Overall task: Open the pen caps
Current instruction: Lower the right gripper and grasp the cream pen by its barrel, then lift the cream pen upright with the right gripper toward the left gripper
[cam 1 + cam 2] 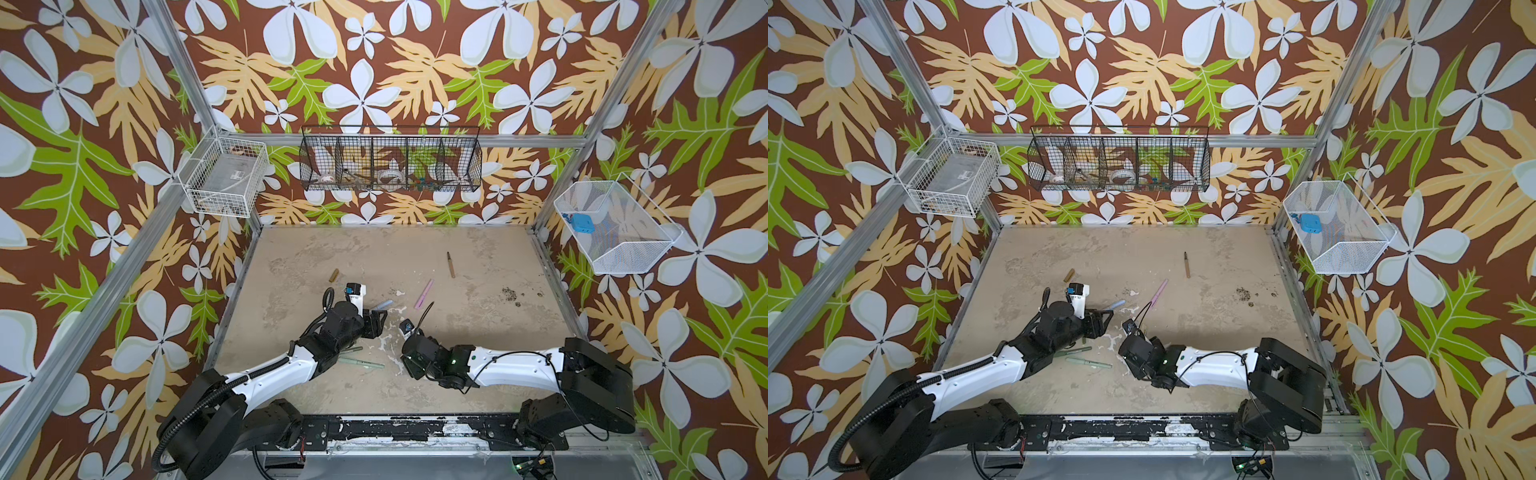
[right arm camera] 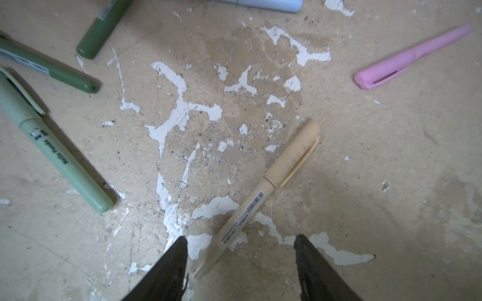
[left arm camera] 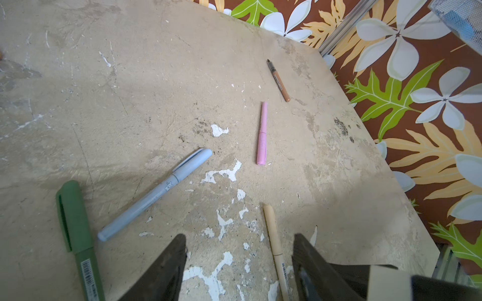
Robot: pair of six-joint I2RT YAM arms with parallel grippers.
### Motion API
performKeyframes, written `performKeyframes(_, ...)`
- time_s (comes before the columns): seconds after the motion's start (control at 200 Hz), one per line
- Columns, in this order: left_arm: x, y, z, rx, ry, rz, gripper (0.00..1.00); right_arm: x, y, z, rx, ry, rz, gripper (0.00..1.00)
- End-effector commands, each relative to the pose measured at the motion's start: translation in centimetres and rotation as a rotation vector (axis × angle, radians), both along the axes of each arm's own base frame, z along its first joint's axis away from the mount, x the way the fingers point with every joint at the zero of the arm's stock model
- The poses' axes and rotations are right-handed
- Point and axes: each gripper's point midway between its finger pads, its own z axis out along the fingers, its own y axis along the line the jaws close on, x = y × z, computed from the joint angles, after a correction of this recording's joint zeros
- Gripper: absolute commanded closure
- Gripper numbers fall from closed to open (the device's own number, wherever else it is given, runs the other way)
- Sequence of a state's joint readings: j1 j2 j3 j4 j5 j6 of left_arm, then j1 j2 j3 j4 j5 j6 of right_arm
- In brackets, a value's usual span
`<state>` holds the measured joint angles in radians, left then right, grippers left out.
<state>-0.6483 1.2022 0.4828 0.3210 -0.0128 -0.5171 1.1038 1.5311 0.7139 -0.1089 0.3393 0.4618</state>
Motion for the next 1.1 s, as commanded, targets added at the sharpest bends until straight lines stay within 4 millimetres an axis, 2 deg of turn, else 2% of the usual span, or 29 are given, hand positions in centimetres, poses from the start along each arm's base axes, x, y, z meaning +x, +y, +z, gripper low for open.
performKeyframes(0.0,0.1,0.1,0.4,0.008,-0.018,0.001,0.33,0.3,-1.2,-0.8,-0.046,-0.019,-0.050,0.37)
performKeyframes(0.1,0.1,0.4,0.5,0.009,-0.024,0.011,0.33,0.2,-1.6,-1.3,-0.053,-0.017,-0.055,0.42)
performKeyframes(0.375,0.1,0.8,0.5,0.021,-0.032,0.023,0.33,0.1,-2.2,-1.9,-0.080,-0.015,-0.062,0.64)
performKeyframes(0.676,0.2,0.7,-0.3,0.039,-0.018,0.024,0.32,0.2,-2.7,-2.7,-0.081,0.002,-0.060,0.72)
performKeyframes(0.796,0.3,0.7,-0.5,0.047,-0.013,0.022,0.32,0.2,-3.0,-3.0,-0.077,0.022,-0.058,0.79)
performKeyframes(0.991,0.3,0.7,-0.1,0.039,-0.021,0.024,0.31,0.5,-2.7,-2.1,-0.030,0.025,-0.047,0.91)
performKeyframes(1.096,0.2,0.6,0.3,0.021,-0.033,0.020,0.27,0.9,-2.4,-1.2,0.000,0.028,-0.027,0.91)
